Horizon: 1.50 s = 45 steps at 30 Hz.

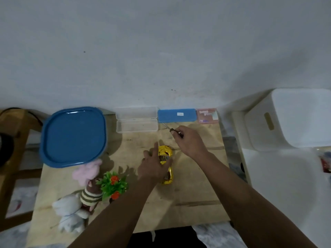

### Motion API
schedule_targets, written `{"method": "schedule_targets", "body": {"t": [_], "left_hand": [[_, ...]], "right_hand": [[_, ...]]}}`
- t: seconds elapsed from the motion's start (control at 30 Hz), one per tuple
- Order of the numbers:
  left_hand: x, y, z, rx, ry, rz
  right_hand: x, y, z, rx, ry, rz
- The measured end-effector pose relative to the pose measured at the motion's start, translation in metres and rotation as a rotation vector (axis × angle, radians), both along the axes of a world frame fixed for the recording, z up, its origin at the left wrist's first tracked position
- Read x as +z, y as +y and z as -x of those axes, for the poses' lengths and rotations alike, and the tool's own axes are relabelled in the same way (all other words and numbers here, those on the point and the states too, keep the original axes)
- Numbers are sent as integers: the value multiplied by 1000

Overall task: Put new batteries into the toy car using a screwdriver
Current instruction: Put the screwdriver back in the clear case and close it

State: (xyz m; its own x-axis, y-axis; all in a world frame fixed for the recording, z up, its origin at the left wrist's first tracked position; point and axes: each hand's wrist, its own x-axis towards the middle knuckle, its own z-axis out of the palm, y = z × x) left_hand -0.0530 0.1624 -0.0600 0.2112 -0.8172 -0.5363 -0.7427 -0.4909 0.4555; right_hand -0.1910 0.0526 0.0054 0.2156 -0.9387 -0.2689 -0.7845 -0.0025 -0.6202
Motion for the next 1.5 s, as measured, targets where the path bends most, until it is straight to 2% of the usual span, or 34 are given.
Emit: {"method": "schedule_targets", "body": {"t": [0.13, 0.27, 0.43, 0.67, 0.8, 0.97, 1.17, 1.5], "left_hand": [[4, -11, -32, 243, 87, 243], [0, -36, -65, 472, 57, 342], [-14, -54, -86, 553, 50, 346], [-32, -74, -103, 590, 53, 330], [-30, -80, -106, 596, 66, 335], [-31, -82, -110, 582, 65, 307], [-33, -78, -107, 544, 55, 332], [-26, -75, -108, 609, 112, 390]], "right_hand": [[-2, -23, -27, 115, 31, 47], [-9, -45, -65, 283, 120, 145], [-30, -62, -113, 519, 312, 240], [-62, -68, -145, 688, 466, 314], [-62, -69, -141, 675, 376, 340], [-57, -75, -123, 551, 301, 562], [-60, -72, -115, 638, 378, 442], [-63, -56, -113, 564, 348, 503]]}}
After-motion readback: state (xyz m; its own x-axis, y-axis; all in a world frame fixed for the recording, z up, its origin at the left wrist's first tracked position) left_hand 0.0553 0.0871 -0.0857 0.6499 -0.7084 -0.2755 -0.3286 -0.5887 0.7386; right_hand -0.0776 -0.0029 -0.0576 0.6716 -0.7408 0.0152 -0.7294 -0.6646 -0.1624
